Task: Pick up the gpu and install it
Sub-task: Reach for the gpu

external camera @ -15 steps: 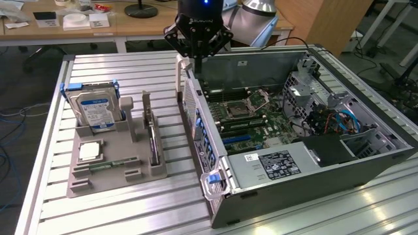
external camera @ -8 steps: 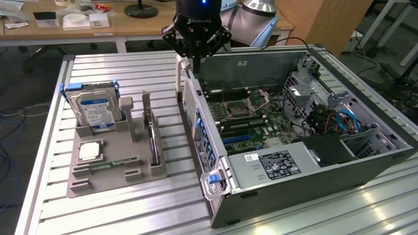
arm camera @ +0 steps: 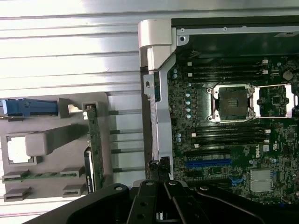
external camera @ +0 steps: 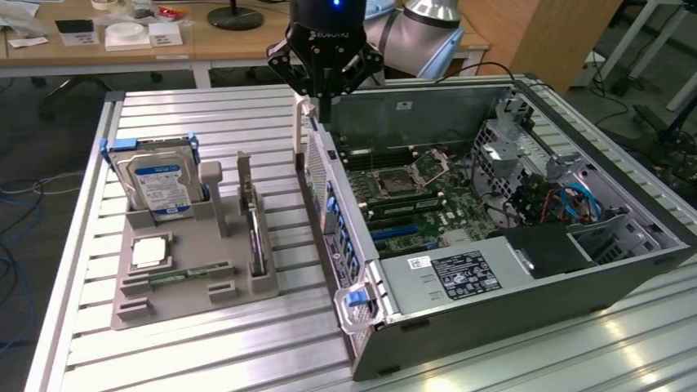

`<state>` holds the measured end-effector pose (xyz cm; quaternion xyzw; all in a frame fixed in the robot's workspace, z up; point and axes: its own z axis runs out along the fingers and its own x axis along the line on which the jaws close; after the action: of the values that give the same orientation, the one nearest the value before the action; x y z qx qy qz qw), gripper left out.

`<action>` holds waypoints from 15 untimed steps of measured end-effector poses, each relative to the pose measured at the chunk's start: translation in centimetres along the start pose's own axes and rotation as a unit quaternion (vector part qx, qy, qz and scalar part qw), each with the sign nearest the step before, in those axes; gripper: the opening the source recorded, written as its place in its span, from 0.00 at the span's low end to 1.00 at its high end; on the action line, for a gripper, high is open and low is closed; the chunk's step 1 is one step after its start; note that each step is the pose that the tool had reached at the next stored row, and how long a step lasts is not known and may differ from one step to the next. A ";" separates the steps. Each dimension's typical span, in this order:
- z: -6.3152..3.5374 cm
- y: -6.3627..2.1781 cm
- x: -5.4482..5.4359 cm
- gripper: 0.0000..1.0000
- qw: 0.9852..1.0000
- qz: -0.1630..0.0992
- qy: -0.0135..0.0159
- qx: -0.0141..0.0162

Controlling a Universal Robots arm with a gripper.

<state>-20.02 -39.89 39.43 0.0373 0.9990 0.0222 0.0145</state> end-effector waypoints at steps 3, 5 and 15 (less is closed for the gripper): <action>0.00 -0.01 0.1 0.11 1.000 0.000 0.000 0.000; 0.00 -0.02 0.2 0.11 1.000 0.000 0.000 0.000; -0.02 -0.07 0.7 0.11 1.000 0.000 0.000 0.000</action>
<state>-20.76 -39.90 39.43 0.0374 0.9990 0.0222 0.0145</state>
